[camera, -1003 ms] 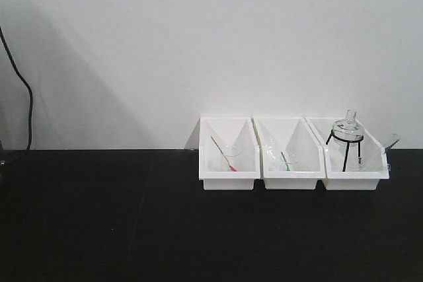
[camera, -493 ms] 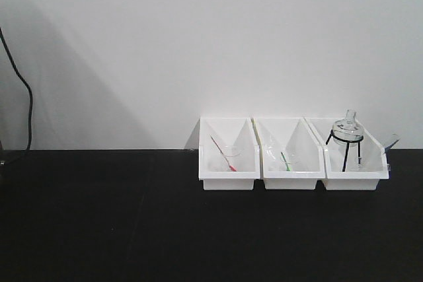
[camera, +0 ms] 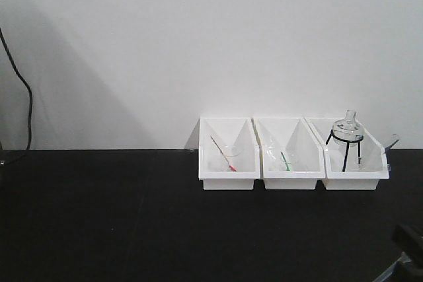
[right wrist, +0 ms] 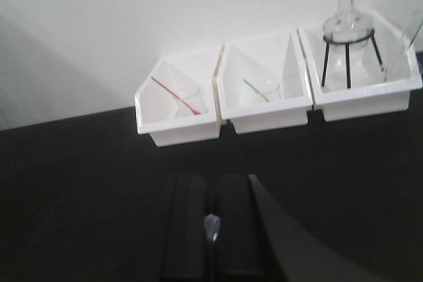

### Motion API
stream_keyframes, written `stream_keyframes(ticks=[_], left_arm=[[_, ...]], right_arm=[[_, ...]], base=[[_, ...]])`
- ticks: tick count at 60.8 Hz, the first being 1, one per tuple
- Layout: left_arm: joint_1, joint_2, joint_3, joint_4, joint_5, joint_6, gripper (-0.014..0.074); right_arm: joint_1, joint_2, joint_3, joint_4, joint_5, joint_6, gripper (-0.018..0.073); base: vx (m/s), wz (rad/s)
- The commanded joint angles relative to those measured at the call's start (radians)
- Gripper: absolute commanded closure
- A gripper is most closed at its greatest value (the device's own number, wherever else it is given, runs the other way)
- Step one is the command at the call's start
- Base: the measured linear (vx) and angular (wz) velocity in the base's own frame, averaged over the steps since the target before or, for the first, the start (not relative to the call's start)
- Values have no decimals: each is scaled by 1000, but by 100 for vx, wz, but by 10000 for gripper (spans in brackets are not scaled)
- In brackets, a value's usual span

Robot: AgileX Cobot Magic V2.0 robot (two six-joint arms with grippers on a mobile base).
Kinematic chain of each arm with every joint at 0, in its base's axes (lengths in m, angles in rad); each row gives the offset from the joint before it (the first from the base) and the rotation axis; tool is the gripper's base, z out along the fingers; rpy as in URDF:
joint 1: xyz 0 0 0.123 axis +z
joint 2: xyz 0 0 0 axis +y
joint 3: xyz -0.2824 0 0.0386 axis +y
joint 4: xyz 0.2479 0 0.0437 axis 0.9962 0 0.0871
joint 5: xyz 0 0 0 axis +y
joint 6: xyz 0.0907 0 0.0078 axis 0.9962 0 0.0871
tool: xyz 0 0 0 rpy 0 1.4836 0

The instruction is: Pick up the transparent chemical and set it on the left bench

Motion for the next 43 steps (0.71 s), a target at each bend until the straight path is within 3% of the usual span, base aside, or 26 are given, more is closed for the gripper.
stream_keyframes(ticks=[1,14,23,29,43], left_arm=[[-2,-19,16,-1,-78,-8,600],[-2,-19,16,-1,-78,-8,600],[-2,-19,16,-1,-78,-8,600],[-2,-19,16,-1,-78,-8,600],[-2,-19,16,-1,-78,-8,600]], right_arm=[[-4,70,-38,-7,-104,1,559],[-4,252,-38,-14,-181,-14,555],[-4,338,-38,-14,-239,-43,495],[-4,363,-38,-14,-262,-67,400],[-4,363,-38,-12,-278,-126,85]], base=[[0,0],[0,0],[0,0],[0,0],[0,0]])
